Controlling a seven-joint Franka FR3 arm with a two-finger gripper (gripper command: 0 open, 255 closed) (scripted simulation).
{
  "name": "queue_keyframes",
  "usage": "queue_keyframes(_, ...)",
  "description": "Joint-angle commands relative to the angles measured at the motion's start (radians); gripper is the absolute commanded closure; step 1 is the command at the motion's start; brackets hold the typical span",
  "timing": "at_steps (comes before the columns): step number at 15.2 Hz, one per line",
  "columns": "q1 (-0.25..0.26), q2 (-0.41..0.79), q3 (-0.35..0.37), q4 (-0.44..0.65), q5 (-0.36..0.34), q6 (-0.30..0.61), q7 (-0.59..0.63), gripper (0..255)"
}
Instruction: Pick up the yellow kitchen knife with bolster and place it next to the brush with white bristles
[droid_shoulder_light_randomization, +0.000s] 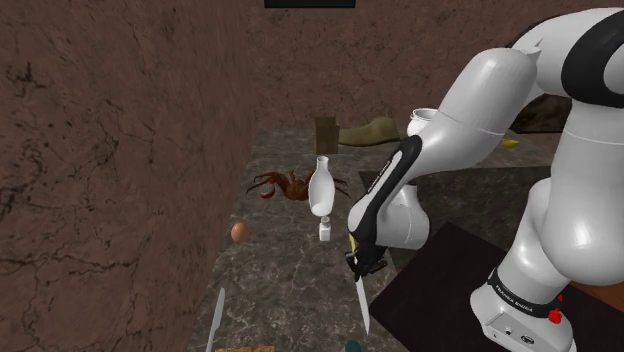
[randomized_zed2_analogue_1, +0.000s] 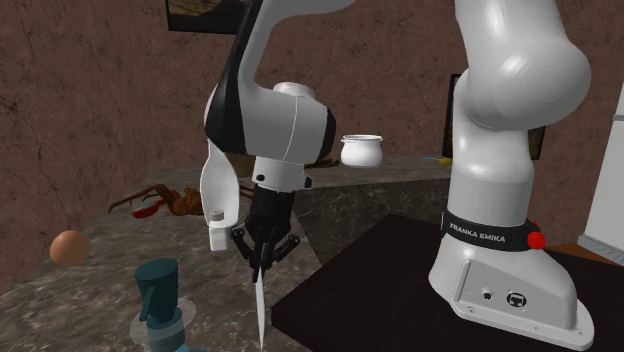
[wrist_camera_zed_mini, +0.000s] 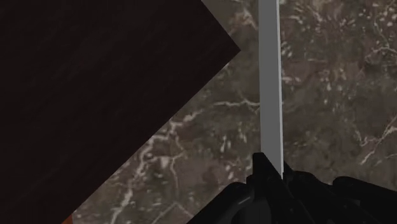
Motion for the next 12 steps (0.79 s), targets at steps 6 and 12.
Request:
queue_keyframes(6, 0.029, -0.164, -0.055, -0.086, -0.316, -0.077, 0.313, 255)
queue_keyframes(12, 0.001, -0.299, -0.062, -0.129, -0.525, -0.164, 0.503, 255)
